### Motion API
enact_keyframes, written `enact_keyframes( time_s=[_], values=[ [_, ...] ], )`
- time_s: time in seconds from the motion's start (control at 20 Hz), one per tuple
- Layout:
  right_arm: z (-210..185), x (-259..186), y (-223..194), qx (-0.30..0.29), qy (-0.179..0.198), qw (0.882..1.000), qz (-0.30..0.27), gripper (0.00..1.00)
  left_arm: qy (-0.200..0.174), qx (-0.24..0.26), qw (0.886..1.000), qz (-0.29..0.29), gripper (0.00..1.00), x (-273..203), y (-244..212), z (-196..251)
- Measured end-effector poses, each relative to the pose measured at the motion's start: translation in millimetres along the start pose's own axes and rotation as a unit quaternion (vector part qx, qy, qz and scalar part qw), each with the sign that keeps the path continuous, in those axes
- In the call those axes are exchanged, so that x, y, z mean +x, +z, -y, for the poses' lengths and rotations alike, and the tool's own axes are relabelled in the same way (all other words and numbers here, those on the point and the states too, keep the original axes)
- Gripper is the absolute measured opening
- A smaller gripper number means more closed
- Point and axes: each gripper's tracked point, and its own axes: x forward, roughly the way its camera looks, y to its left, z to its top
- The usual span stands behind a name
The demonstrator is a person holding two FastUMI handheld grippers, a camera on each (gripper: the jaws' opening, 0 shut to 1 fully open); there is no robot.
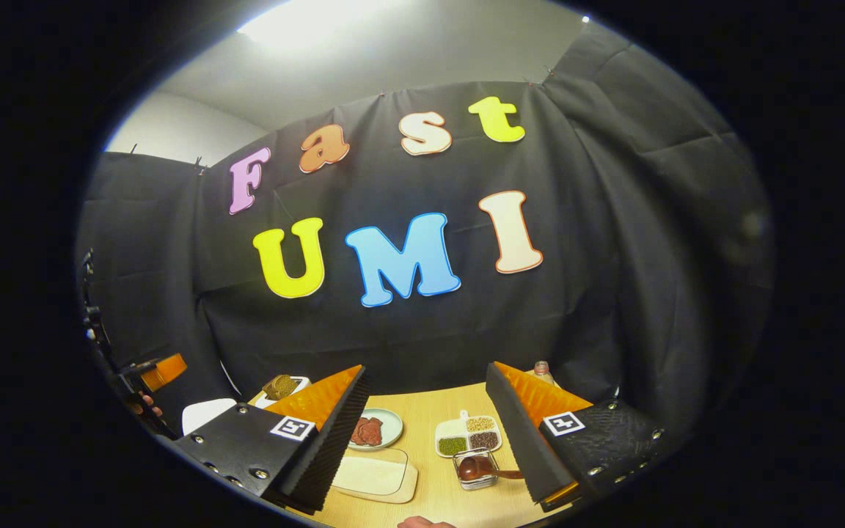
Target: Close the left gripper, press the button to open the rice cooker; take a wooden spoon from the chopstick holder with the right hand, scoop a spoonful of rice and pour it into the rice cooker, then put the wooden spoon back into the chopstick holder.
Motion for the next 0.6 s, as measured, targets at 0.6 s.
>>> enact_keyframes(
  time_s=[0.6],
  values=[
    [-57, 4, 3, -0.016, 0.050, 0.999, 0.012, 0.92, -0.043, 0.014, 0.998, 0.038, 0.97, -59, 22, 62]
  ],
)
